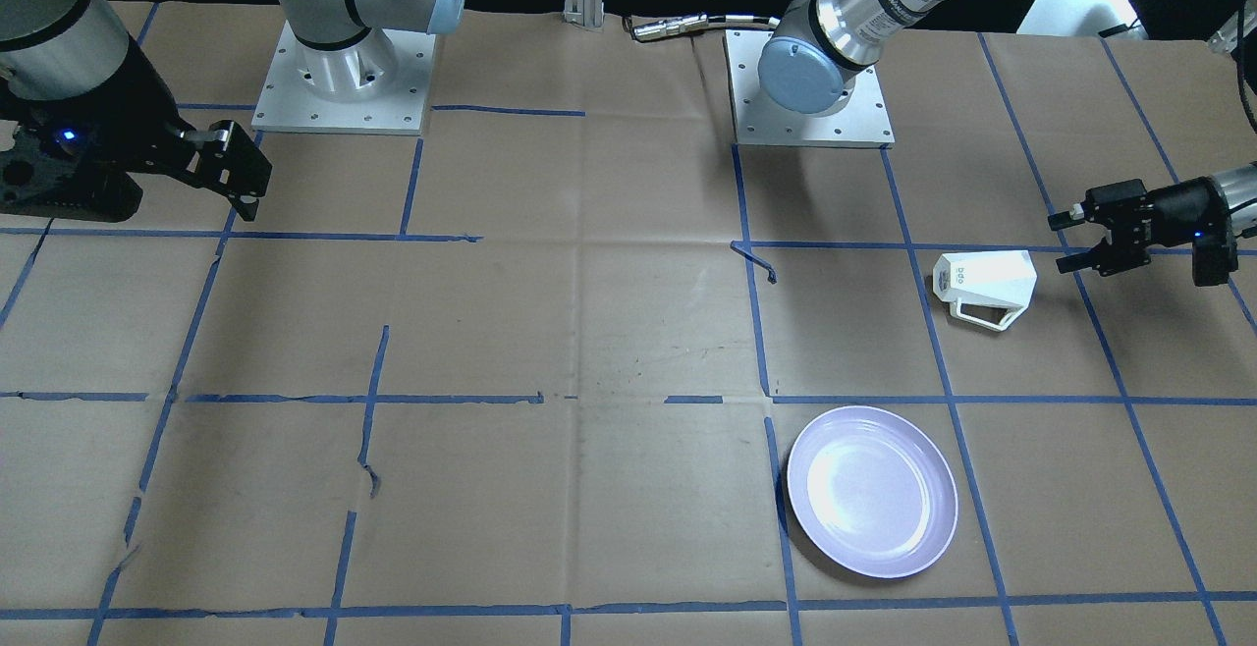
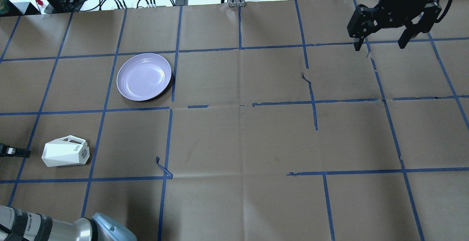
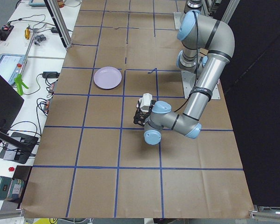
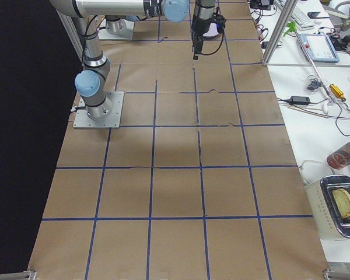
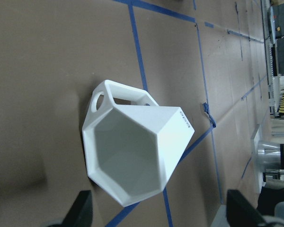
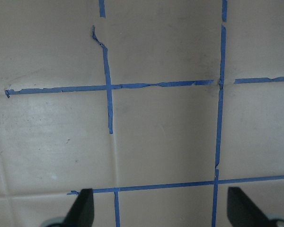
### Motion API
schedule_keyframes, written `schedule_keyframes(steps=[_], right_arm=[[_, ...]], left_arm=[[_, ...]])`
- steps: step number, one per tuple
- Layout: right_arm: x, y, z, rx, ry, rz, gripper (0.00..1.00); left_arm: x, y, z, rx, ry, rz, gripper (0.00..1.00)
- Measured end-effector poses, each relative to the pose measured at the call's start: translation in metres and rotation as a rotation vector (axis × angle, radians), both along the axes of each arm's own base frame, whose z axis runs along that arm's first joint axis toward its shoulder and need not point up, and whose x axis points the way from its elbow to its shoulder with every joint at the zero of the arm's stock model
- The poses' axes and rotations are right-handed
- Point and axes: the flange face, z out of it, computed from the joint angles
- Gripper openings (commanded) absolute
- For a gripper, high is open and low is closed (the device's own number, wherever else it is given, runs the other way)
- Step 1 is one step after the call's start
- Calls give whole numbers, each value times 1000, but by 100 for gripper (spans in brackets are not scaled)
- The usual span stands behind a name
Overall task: Flip cup and place on plate
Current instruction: 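Lower the left gripper onto the white mug and close on it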
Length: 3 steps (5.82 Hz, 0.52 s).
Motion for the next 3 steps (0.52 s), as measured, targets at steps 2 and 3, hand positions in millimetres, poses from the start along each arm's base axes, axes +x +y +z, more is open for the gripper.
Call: schedule_keyframes(steps=[2,3], right_arm=[[0,0,0,0,0,0,100],[0,0,0,1,0,0,100]], left_arm=[[-8,3,-29,11,134,43,98],[-12,4,-33,19,178,55,98]])
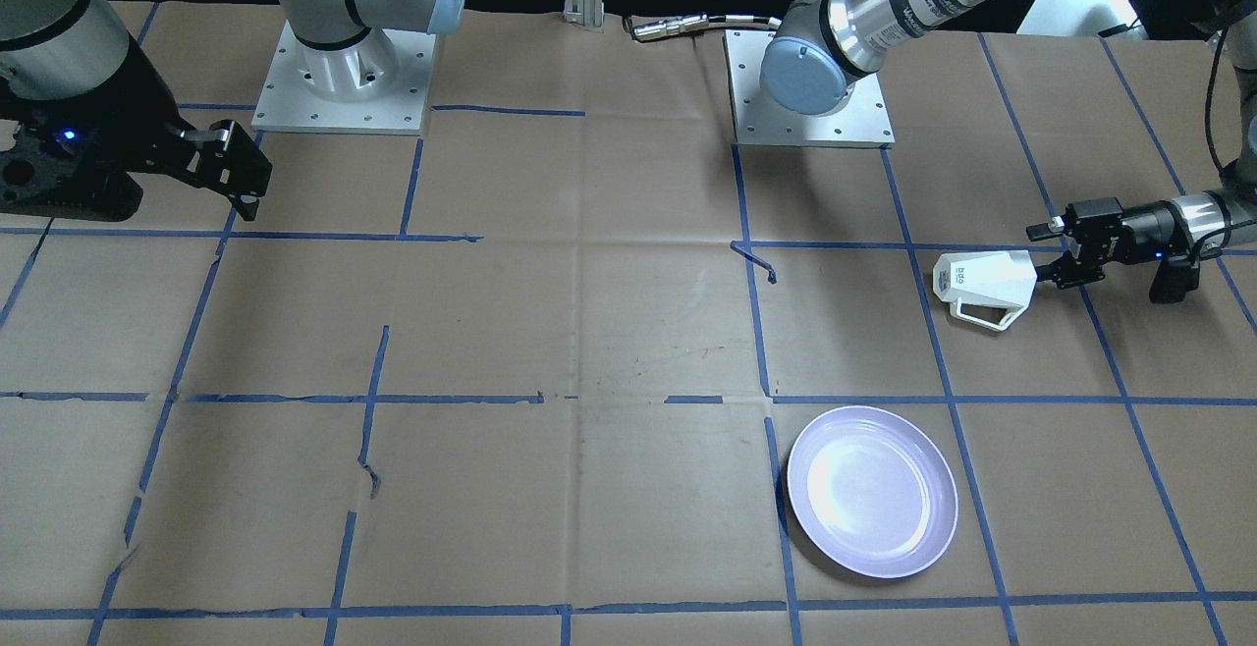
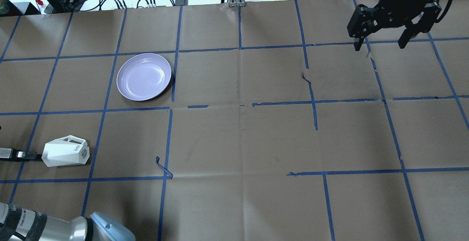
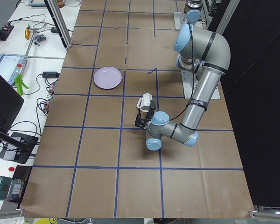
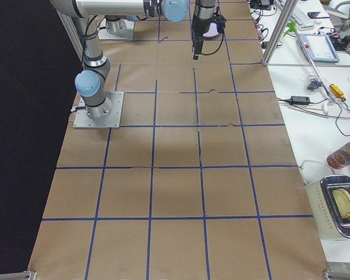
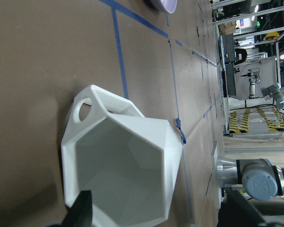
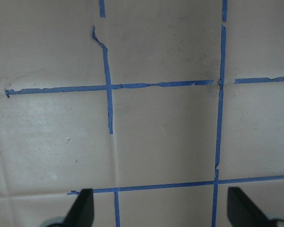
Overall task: Flip cup and place on plate
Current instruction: 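Lower the left gripper onto the white mug and close on it, then lift the mug with the left gripper and rotate it upright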
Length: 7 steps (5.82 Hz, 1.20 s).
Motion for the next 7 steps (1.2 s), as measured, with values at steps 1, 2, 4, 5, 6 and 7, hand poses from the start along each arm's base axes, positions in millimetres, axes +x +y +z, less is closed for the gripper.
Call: schedule_keyframes(steps=[1,2,4,5,6,7], right_arm=[[0,0,0,0,0,0,100],[0,0,0,0,0,0,100],[0,0,0,0,0,0,100],[0,0,0,0,0,0,100],[0,0,0,0,0,0,100],[0,0,0,-1,0,0,100]], left_arm=[[-4,1,-2,5,33,1,88],[-6,2,-7,2,61,-2,49],[-6,2,-12,-9,78,-10,3],[-5,2,-13,-11,77,-12,0],[-4,1,-12,-13,76,-12,0],[-3,0,-9,-12,70,-11,0]])
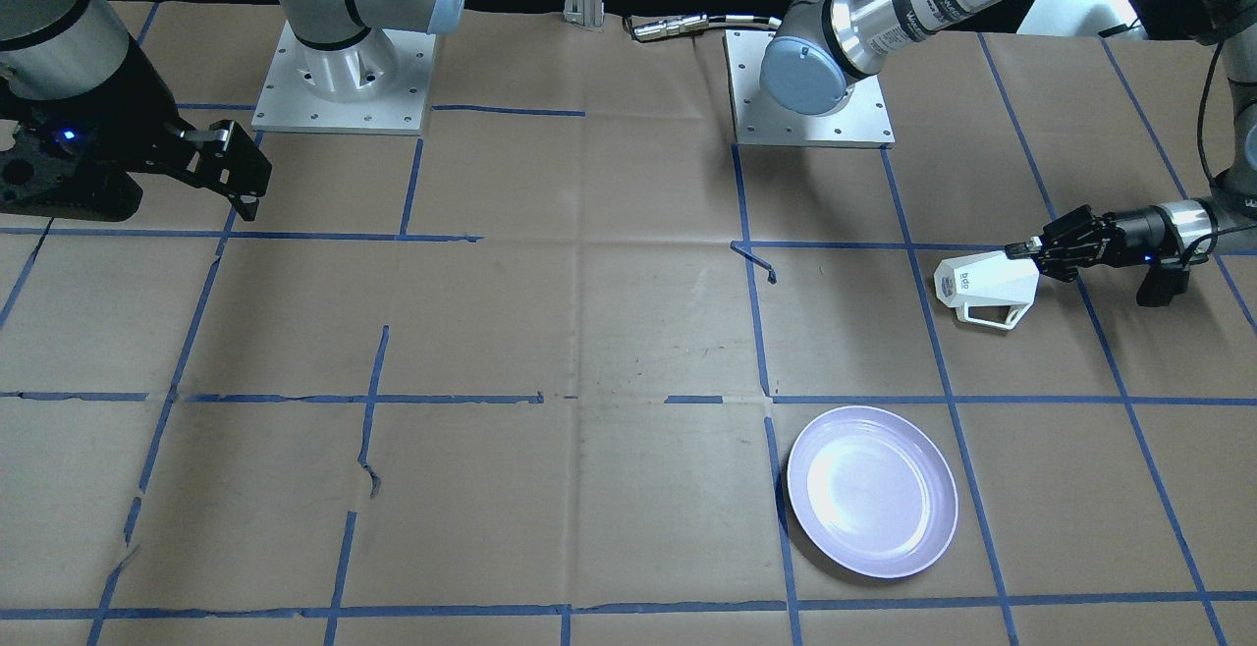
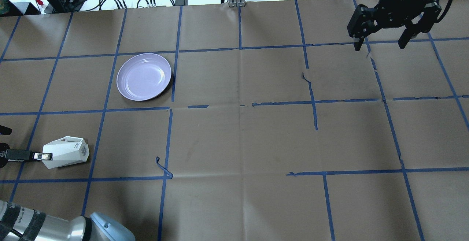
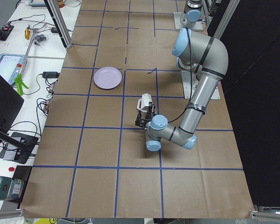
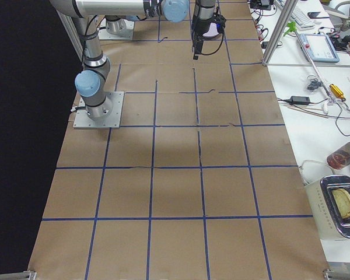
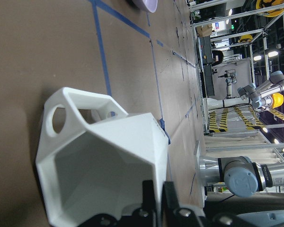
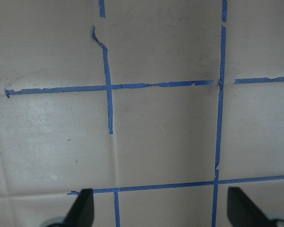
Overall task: Flip cup and place on plate
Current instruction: 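Lift the mug with the left gripper and rotate it upright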
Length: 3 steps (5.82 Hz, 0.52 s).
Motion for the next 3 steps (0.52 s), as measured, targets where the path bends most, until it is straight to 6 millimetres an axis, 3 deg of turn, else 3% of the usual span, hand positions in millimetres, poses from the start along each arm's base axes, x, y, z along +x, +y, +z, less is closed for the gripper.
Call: schedule_keyframes(steps=[1,3], right_arm=[[0,0,0,0,0,0,100],[0,0,0,1,0,0,100]], left_arm=[[0,-3,16,10,0,10,0],[-5,-8,88,65,15,58,0]])
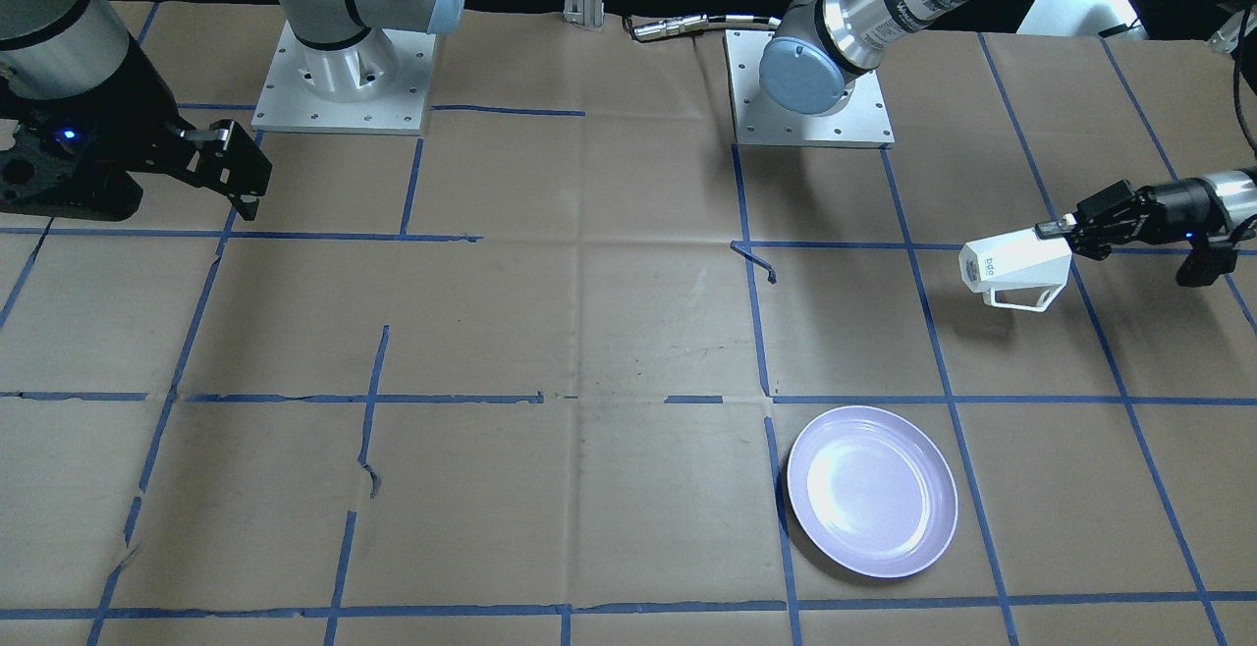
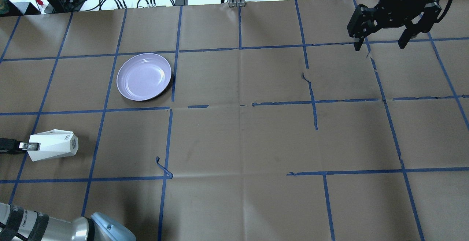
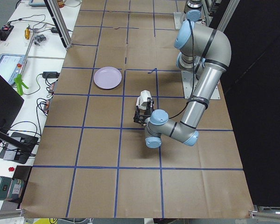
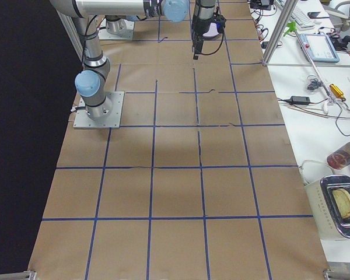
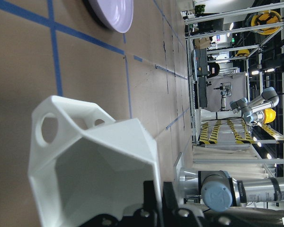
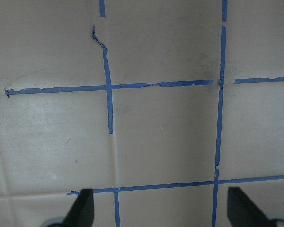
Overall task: Flip cup and place on plate
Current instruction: 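Lift the mug with the left gripper and rotate it upright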
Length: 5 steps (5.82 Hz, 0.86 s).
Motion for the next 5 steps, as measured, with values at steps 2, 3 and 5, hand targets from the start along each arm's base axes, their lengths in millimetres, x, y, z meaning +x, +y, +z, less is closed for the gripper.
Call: schedule_keyframes(steps=[2,3,5], right_arm=[[0,0,0,0,0,0,100],[0,0,0,0,0,0,100],[0,0,0,0,0,0,100]], left_arm=[[-20,-6,100,77,-33,55,0],[-48,-18,154,118,-121,56,0],[-134,-59,245,144,-475,47,0]])
